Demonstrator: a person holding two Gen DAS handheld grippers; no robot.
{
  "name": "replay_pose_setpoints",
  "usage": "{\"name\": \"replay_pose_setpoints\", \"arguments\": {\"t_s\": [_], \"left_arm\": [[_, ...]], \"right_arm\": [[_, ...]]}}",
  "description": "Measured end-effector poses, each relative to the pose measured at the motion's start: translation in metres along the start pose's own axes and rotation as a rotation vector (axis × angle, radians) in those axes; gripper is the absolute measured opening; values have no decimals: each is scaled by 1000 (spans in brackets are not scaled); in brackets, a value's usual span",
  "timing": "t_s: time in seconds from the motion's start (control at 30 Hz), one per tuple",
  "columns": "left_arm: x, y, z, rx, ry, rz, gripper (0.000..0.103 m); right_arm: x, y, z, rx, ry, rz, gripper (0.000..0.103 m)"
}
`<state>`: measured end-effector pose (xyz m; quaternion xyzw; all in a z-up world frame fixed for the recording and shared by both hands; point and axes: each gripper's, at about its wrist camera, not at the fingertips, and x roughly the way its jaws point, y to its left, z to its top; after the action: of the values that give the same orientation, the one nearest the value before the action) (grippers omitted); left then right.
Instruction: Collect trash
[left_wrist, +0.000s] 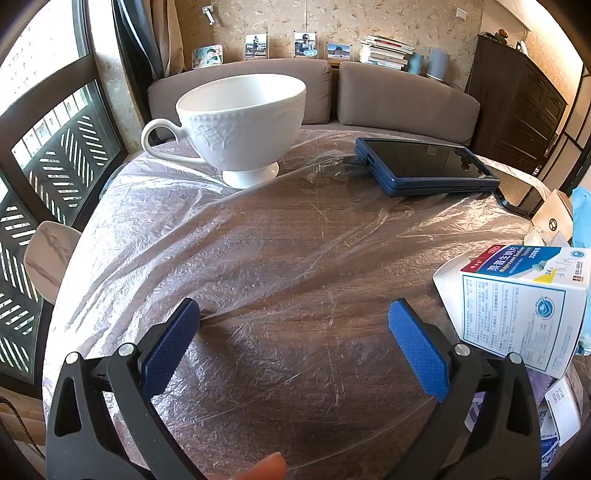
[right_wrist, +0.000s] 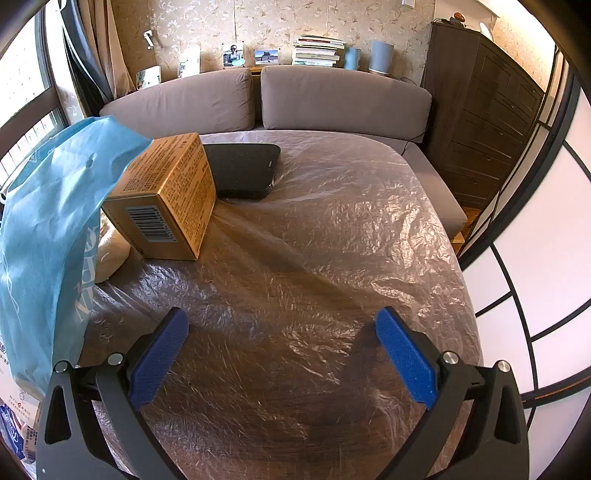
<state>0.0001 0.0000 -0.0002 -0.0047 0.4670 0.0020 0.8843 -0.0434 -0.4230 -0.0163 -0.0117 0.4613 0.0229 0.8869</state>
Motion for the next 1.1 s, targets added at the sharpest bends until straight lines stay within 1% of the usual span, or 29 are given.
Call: {"name": "replay_pose_setpoints", "arguments": {"t_s": [1.1], "left_arm": [[0,0,3,-11,-4,10,102]], "right_arm": [[0,0,0,-1,-6,-1,99]]}}
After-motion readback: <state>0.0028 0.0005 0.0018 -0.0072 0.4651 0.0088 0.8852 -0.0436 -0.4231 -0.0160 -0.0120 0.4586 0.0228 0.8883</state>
